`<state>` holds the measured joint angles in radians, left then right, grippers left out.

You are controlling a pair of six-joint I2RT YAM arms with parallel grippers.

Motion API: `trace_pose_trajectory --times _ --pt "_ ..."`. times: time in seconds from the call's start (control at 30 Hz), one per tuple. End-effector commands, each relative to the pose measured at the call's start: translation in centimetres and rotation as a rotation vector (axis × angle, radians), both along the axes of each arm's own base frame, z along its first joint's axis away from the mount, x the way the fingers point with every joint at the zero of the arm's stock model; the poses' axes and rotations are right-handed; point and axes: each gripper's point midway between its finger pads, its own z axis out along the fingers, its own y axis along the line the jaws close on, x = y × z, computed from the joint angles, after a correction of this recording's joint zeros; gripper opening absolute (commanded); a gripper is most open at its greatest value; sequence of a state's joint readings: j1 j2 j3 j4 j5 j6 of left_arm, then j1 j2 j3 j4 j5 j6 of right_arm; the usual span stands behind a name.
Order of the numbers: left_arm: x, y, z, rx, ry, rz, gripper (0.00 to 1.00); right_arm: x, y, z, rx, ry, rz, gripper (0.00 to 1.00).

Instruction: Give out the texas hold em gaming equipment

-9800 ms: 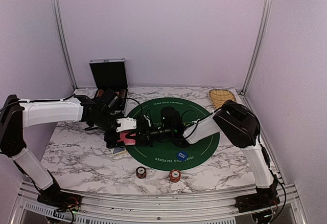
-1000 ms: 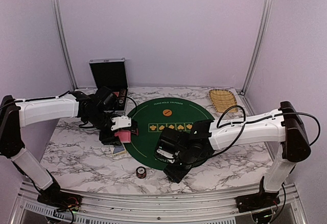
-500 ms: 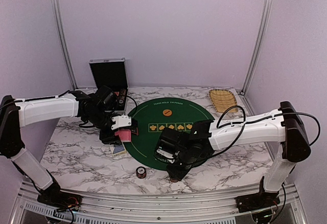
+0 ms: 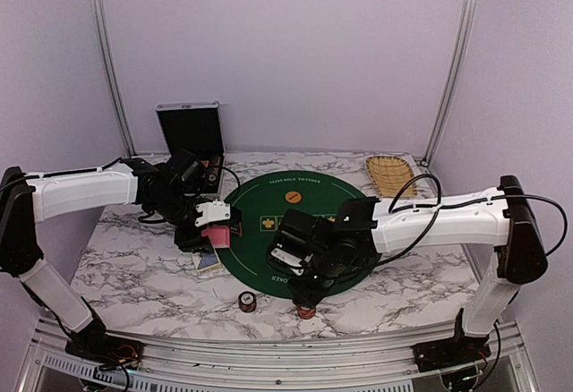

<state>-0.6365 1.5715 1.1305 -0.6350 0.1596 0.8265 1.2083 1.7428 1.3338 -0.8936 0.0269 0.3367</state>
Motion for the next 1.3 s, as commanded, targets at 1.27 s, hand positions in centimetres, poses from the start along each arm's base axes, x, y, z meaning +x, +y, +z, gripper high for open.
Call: trace_pose_trajectory --times 1.27 --pt "0.1 -0.4 0.8 -0.017 0.014 -0.003 0.00 35.4 -4.8 -4.5 0.170 -0.113 -0.541 0.09"
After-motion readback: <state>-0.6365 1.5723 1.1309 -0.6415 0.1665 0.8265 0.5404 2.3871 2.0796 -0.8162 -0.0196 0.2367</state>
